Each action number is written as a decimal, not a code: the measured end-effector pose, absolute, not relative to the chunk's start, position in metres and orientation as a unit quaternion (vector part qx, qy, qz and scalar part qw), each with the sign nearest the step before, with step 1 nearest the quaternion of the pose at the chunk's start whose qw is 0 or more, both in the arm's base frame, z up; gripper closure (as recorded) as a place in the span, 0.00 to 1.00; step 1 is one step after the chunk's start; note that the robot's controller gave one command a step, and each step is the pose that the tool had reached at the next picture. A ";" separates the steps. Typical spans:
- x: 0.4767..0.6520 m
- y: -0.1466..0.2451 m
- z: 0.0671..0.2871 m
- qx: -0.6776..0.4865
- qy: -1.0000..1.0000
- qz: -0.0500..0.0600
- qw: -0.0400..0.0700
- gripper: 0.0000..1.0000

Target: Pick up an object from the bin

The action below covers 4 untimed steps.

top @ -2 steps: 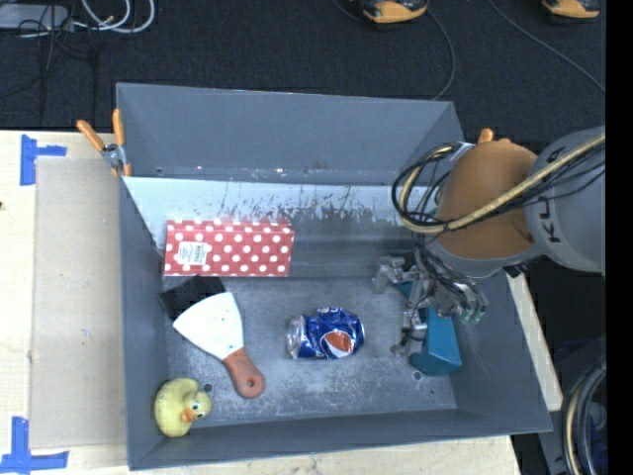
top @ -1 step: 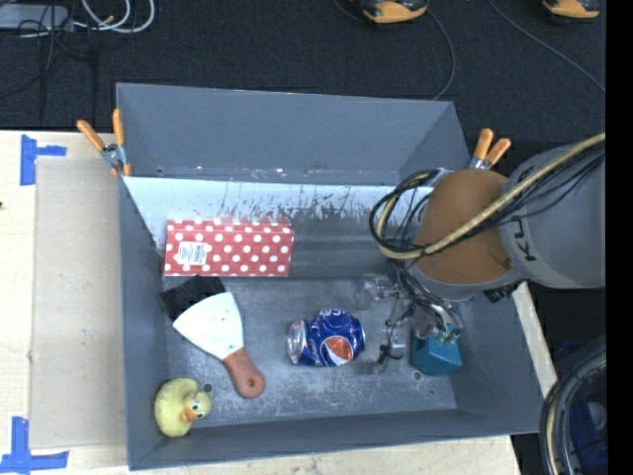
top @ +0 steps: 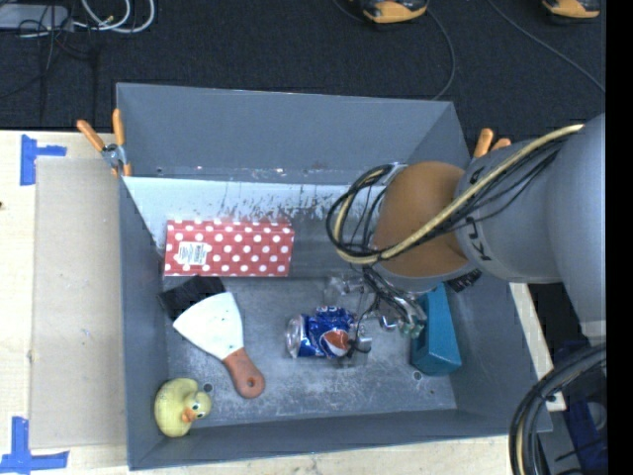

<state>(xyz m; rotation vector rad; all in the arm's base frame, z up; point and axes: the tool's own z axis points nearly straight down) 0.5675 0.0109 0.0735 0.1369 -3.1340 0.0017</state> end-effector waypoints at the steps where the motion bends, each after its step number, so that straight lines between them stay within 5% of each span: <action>1: 0.557 0.040 0.069 0.000 -1.000 -0.002 0.000 1.00; 2: 0.557 0.040 0.069 0.000 -1.000 -0.002 0.000 1.00; 3: 0.584 -0.013 0.070 0.103 -0.995 -0.002 -0.001 1.00; 4: 0.584 -0.013 0.070 0.104 -0.995 -0.002 -0.001 1.00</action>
Offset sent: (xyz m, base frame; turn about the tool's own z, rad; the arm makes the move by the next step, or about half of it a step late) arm 0.0000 0.0000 0.0000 0.0000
